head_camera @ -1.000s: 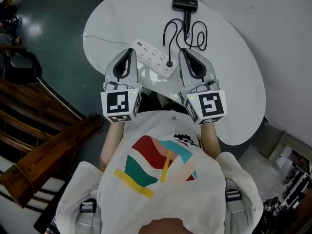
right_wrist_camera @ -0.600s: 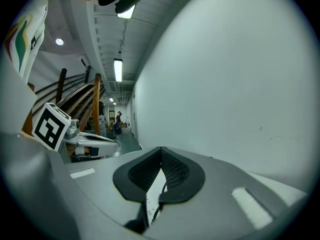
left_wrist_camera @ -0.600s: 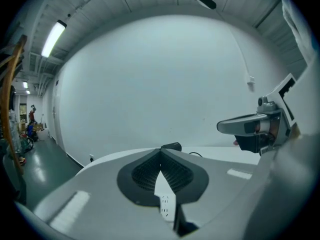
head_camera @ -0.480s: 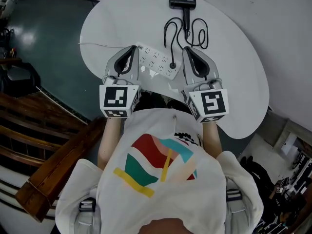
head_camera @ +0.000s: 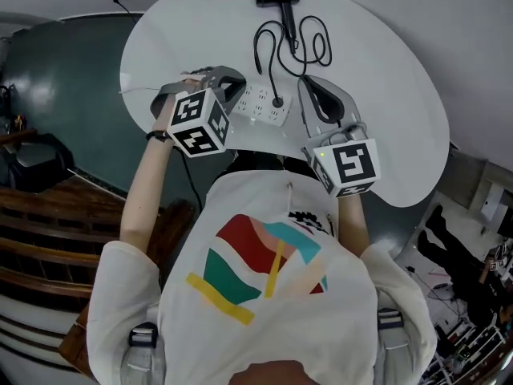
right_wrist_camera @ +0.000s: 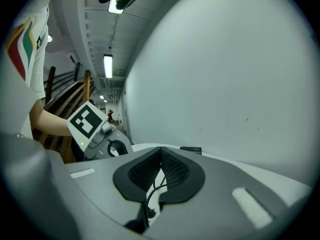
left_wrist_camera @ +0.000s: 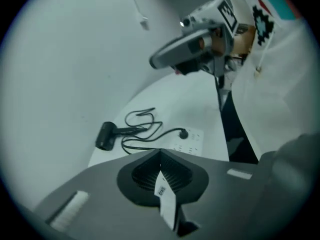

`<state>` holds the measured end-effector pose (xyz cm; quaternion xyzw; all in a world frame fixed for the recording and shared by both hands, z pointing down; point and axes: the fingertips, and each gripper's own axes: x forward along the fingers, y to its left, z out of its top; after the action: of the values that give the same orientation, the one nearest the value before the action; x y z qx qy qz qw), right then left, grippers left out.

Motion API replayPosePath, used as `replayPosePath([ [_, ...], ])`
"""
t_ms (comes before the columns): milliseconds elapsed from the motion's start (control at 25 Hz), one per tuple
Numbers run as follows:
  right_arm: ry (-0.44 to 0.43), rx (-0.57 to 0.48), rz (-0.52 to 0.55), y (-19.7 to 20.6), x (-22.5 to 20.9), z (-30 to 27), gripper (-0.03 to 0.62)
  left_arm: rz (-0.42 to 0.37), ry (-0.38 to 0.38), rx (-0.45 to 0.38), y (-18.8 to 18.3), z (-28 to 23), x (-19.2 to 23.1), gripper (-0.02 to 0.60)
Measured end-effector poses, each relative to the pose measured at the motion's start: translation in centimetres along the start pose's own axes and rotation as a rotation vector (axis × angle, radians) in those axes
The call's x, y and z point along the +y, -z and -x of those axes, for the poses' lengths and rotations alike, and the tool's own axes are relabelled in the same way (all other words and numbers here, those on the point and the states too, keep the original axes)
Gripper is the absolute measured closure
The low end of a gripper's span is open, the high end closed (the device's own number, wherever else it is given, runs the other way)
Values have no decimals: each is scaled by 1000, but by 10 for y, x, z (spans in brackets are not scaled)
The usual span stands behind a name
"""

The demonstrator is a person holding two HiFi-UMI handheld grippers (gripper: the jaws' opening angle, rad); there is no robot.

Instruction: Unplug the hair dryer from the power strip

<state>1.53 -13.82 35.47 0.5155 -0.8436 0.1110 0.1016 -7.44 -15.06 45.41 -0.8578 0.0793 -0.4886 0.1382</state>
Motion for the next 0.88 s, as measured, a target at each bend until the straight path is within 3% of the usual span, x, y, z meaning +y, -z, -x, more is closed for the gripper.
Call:
replayPosePath([
  [120,40,1,-19,5,-10,7,580,-111,163,81,12,-26,-26,586],
  [280,106,7,-44,11,-25,18,580,-204,297,115,20,-44,-48,573],
  [360,130,14,-58,16,-30,22,580,-209,370,135,26,-49,-58,473],
  [480,146,30,-75,25,-32,23,580,-219,420,171,38,-56,-63,445],
  [560,108,35,-71,29,-26,22,580,-215,432,193,46,-61,-63,439],
  [680,-31,6,-57,26,-4,17,564,-191,442,219,54,-67,-61,437],
  [800,-114,0,-75,32,8,11,454,-210,449,249,63,-73,-61,454],
  [880,-129,33,-60,42,10,6,421,-214,460,258,66,-76,-63,459],
])
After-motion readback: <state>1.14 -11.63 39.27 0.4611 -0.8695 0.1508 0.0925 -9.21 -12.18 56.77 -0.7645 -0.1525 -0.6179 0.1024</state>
